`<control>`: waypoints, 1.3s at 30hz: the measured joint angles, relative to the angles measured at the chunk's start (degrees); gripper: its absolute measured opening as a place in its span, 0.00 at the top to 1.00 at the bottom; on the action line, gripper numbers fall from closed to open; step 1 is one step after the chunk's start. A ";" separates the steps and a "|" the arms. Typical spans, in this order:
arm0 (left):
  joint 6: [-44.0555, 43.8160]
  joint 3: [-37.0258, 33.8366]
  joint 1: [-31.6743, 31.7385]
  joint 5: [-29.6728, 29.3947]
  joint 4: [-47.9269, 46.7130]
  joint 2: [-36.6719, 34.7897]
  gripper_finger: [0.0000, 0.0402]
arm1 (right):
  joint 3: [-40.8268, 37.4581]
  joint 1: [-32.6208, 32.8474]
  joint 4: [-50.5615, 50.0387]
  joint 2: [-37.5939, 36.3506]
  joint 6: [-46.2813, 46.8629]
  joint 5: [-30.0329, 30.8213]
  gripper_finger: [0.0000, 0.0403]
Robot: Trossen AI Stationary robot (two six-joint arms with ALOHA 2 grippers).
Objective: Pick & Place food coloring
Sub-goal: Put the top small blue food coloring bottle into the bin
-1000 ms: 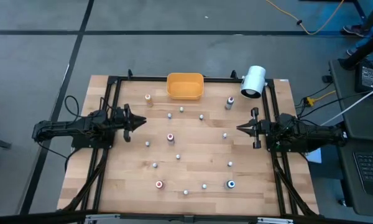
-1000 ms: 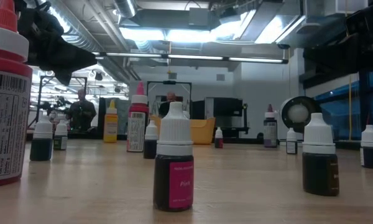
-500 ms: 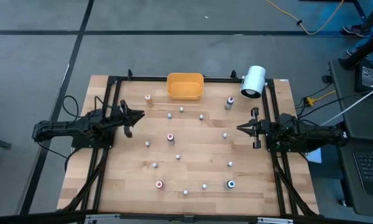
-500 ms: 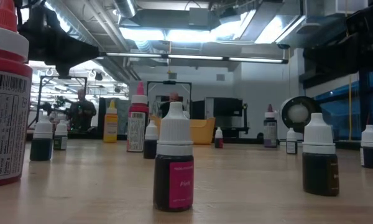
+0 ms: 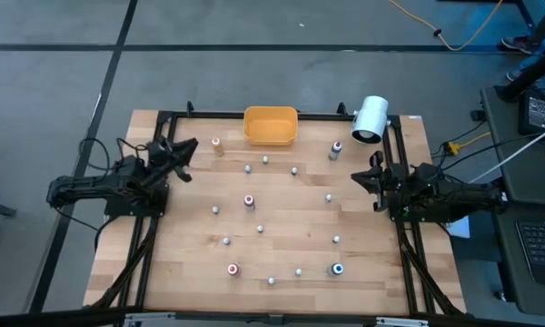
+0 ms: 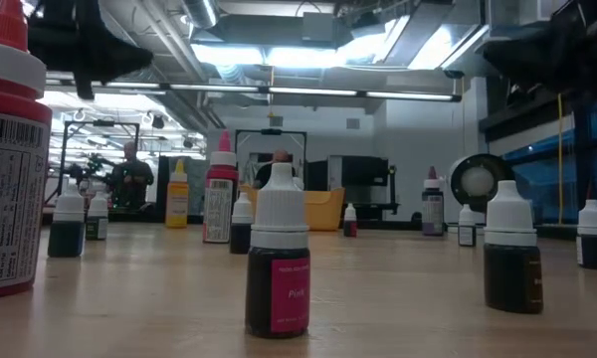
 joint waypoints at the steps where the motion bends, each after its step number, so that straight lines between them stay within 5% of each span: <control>1: 1.16 1.68 0.00 0.00 -1.02 0.34 0.83 | 1.06 0.00 -0.79 0.41 0.02 0.12 0.93; 10: -1.15 24.55 0.00 -5.32 -31.88 9.46 0.83 | 15.28 0.01 -18.62 9.43 4.10 7.07 0.93; 19: -4.69 52.96 0.00 -3.45 -59.39 24.44 0.83 | 29.21 0.00 -19.74 20.18 0.86 14.70 0.93; 26: -5.58 66.18 0.84 -1.97 -71.17 36.76 0.82 | 36.19 -0.04 -20.57 26.44 -0.34 14.63 0.93; 34: -6.50 69.38 14.72 9.77 -82.99 47.19 0.80 | 38.09 -0.04 -22.95 30.14 -0.39 13.08 0.93; 39: 0.40 69.40 29.77 29.03 -83.96 52.06 0.74 | 38.09 -0.04 -23.70 31.10 -0.39 12.97 0.93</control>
